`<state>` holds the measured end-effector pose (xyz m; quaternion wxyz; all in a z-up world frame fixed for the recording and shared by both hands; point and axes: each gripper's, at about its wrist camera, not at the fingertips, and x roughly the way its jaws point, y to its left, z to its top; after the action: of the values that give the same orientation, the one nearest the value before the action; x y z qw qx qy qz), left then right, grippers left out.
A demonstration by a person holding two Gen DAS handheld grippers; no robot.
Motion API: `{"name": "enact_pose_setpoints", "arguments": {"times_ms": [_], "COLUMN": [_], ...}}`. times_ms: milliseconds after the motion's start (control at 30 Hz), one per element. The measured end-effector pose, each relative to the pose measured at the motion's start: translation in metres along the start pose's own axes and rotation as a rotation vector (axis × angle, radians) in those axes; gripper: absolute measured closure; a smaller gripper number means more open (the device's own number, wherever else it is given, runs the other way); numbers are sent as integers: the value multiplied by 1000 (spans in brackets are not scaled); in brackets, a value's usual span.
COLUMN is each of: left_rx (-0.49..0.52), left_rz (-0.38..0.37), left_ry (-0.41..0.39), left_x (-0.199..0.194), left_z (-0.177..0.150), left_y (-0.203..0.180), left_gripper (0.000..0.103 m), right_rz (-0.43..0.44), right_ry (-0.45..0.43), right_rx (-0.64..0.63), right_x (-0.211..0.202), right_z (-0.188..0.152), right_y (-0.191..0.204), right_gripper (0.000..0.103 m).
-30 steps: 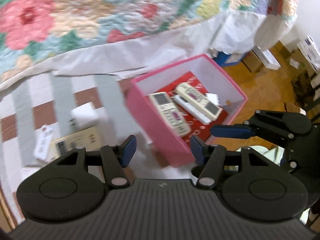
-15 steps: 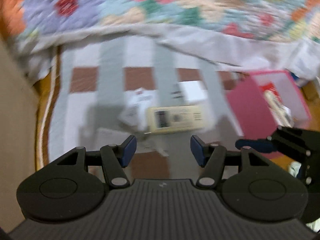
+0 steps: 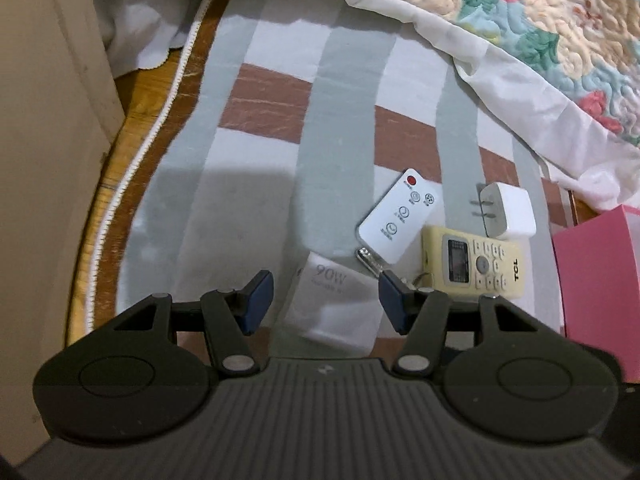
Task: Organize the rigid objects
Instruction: 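Lower the left gripper onto the large white charger and close on it, then carry the white charger with the left gripper into the pink box and open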
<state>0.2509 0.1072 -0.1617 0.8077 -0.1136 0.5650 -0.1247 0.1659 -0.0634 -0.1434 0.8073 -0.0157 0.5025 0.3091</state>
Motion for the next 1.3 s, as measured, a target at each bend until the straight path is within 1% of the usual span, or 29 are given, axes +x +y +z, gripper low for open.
{"name": "enact_pose_setpoints", "arguments": {"times_ms": [67,133,167,200,233,267,367,400,467,533,567,600,700,767,833,967,1100,1167,1300], "left_rx": [-14,-19,-36,-83,-121,-135,-163,-172,-189,-185,-184,-182,-183,-188,-166,-87,16,62,156], "left_rz": [-20,-22,-42,-92,-119,-133,-127,-117,-115,-105,-101,-98,-93,-98,-110,-148,-225,-260,-304], "left_ry": [14,24,44,80,107,121,138,147,146,137,131,124,120,116,100,66,28,21,9], "left_x": [5,5,5,6,7,7,11,14,18,17,16,15,8,1,-12,-36,-59,-67,-82], "left_z": [0,-1,-2,-4,-6,-9,-15,-15,-17,-18,-19,-20,-25,-30,-35,-48,-65,-73,-82], "left_y": [-1,-2,0,4,7,8,5,4,3,1,1,1,-1,-6,-15,-41,-73,-91,-129], "left_gripper": [50,57,59,59,59,59,59,54,52,53,53,56,59,59,59,59,59,59,59], "right_rz": [-1,-19,-31,-38,-63,-74,-83,-91,-113,-142,-163,-178,-158,-161,-179,-178,-229,-246,-296], "right_ry": [-16,-18,-14,-13,-16,-17,-20,-19,-22,-46,-55,-61,-68,-67,-78,-93,-122,-134,-169], "right_rx": [60,90,95,98,102,103,98,87,62,33,16,1,21,-6,-45,-40,-65,-55,-55], "right_x": [9,17,20,21,21,20,18,19,25,30,31,31,24,14,-1,-37,-81,-101,-137], "right_z": [1,3,4,3,2,0,-5,-5,-4,-5,-7,-8,-13,-16,-19,-24,-38,-46,-63], "right_y": [-5,-9,-10,-9,-8,-7,-5,-3,0,6,8,10,9,12,18,15,14,8,2], "right_gripper": [41,41,41,41,40,39,39,39,33,31,35,36,36,36,36,36,37,37,37]}}
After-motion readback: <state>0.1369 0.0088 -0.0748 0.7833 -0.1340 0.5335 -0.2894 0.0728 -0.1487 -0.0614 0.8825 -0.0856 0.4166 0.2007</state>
